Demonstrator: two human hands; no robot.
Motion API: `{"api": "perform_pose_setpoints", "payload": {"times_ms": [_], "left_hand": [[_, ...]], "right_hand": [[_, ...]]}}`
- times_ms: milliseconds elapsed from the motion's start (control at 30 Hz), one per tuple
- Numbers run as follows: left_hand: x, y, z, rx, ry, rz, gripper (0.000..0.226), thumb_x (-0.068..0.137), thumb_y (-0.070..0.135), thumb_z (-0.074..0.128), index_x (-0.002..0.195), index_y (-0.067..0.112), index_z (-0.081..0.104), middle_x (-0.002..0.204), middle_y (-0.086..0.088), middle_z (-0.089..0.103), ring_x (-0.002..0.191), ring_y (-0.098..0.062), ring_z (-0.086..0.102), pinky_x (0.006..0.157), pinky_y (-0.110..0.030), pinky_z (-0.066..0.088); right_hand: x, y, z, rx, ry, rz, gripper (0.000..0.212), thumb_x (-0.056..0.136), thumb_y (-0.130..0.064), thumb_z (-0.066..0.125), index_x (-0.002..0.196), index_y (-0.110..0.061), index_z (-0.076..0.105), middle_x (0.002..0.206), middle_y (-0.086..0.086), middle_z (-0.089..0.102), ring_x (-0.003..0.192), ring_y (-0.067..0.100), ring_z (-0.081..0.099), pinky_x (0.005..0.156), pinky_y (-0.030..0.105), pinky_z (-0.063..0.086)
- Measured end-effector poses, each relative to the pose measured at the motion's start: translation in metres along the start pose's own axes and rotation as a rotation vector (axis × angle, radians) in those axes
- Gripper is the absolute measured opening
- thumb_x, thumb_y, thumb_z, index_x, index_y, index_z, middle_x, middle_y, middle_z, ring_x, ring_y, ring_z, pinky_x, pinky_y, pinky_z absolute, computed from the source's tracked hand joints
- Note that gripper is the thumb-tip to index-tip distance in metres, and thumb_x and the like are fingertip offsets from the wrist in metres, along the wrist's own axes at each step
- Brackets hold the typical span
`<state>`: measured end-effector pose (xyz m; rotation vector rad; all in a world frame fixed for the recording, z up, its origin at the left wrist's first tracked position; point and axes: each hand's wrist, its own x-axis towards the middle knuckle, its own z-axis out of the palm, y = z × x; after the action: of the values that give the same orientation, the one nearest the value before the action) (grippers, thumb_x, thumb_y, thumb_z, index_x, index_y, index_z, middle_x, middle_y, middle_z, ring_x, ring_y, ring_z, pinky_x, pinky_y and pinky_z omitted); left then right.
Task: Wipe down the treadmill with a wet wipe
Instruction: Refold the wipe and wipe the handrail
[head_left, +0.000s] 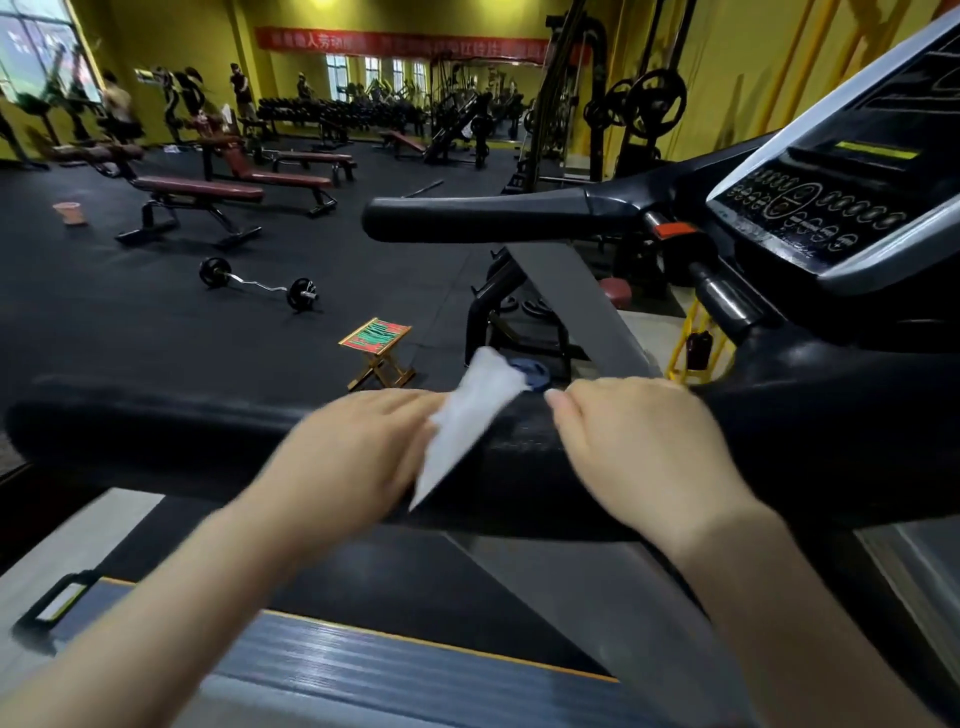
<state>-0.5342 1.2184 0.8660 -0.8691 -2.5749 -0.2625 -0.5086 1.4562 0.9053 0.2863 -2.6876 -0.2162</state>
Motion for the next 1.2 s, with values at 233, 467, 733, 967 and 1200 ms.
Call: {"api": "perform_pose_setpoints", "payload": {"times_ms": [233,467,733,967,1200], "left_hand": [[-0.086,-0.152,-0.039,0.089,0.068,-0.349,0.055,0.095,0.037,0.028,0.12,0.008,0.069,0.119,-0.008,0.07,0.108,-0.032,0.065,0.092,-0.032,0.04],[-0.075,-0.152,-0.019,-0.076,0.033,0.081,0.047,0.091,0.021,0.043,0.136,0.018,0.056,0.136,0.001,0.061,0.121,-0.017,0.054,0.1,-0.031,0.043],[-0.155,-0.293,-0.044,-0.095,0.243,-0.35,0.043,0.099,0.036,0.031,0.128,0.03,0.062,0.127,0.014,0.064,0.121,-0.01,0.056,0.097,-0.023,0.041],[-0.156,-0.257,0.003,-0.012,0.445,0.013,0.041,0.091,-0.002,0.058,0.131,0.003,0.062,0.137,-0.009,0.06,0.131,-0.027,0.053,0.111,-0.041,0.04],[-0.172,-0.272,0.009,-0.676,0.72,-0.701,0.029,0.1,0.01,0.046,0.114,0.017,0.07,0.116,0.001,0.071,0.113,-0.011,0.061,0.091,-0.018,0.046]], "right_hand": [[0.04,-0.129,0.029,0.103,0.093,-0.079,0.045,0.094,-0.036,0.03,0.062,-0.016,0.054,0.053,0.002,0.053,0.046,0.027,0.053,0.049,0.033,0.035],[0.092,-0.184,0.022,0.134,-0.144,-0.133,0.036,0.103,-0.022,0.02,0.124,-0.019,0.049,0.11,0.007,0.063,0.095,0.033,0.061,0.069,0.037,0.047],[0.109,-0.286,0.045,0.096,0.136,0.053,0.05,0.096,-0.045,0.022,0.058,-0.019,0.039,0.047,0.001,0.05,0.039,0.026,0.041,0.047,0.028,0.02],[0.111,-0.301,0.05,0.038,0.197,0.137,0.054,0.095,-0.044,0.024,0.053,-0.018,0.047,0.046,0.001,0.05,0.042,0.027,0.05,0.047,0.026,0.021],[0.111,-0.303,0.052,-0.023,0.223,0.143,0.059,0.095,-0.045,0.014,0.061,-0.02,0.056,0.055,-0.003,0.056,0.052,0.026,0.056,0.049,0.029,0.023]]}}
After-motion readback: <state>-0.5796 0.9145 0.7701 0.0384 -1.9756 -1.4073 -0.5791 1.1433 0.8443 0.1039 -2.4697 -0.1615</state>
